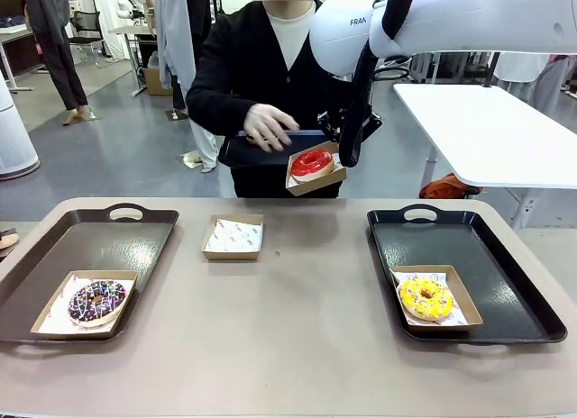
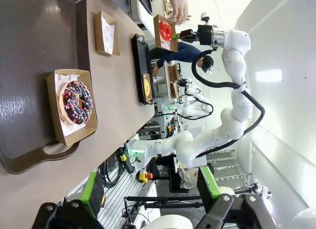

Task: Individually package the donuts and arrange them on the tray.
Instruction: Place the picked Paper togo box on the Handle tray while simultaneously picking up another Paper togo box from the table with the other hand.

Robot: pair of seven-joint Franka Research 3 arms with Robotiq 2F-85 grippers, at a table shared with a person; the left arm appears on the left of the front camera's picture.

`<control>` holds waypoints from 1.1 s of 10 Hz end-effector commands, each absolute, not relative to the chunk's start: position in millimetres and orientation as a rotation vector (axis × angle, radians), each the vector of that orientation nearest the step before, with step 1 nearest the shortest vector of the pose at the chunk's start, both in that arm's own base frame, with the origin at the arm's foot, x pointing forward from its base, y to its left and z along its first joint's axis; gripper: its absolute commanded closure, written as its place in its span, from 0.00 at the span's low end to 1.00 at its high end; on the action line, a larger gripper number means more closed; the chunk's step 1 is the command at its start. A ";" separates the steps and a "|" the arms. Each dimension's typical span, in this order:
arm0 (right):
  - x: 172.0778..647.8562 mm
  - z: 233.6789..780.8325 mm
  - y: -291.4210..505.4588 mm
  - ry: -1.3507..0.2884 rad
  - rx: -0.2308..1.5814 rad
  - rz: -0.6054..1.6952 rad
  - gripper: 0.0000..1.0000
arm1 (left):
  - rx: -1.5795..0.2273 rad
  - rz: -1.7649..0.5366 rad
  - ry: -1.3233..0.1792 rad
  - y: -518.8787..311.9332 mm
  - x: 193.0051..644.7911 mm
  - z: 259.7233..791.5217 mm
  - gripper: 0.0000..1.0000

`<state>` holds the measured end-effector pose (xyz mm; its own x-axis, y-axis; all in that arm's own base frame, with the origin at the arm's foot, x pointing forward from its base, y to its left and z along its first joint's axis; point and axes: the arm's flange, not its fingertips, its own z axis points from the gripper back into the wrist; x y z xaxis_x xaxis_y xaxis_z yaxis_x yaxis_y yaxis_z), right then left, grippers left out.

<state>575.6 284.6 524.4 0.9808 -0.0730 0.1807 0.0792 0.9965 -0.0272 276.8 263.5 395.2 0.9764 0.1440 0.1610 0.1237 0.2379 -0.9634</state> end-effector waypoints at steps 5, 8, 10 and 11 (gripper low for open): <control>576.0 524.3 284.6 -0.184 -0.031 -0.088 1.00 | -1.340 0.014 -0.241 264.8 274.8 396.2 0.00; 576.0 524.3 284.6 -0.184 -0.031 -0.088 1.00 | -1.340 0.014 -0.241 264.8 274.8 396.2 0.00; 576.0 524.3 284.6 -0.184 -0.031 -0.088 1.00 | -1.340 0.014 -0.241 264.8 274.8 396.2 0.00; 576.0 524.3 284.6 -0.184 -0.031 -0.088 1.00 | -1.340 0.014 -0.241 264.8 274.8 396.2 0.00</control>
<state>575.6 284.6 524.4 0.9808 -0.0730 0.1807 0.0792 0.9965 -0.0272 276.8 263.5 395.3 0.9764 0.1440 0.1609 0.1236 0.2380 -0.9634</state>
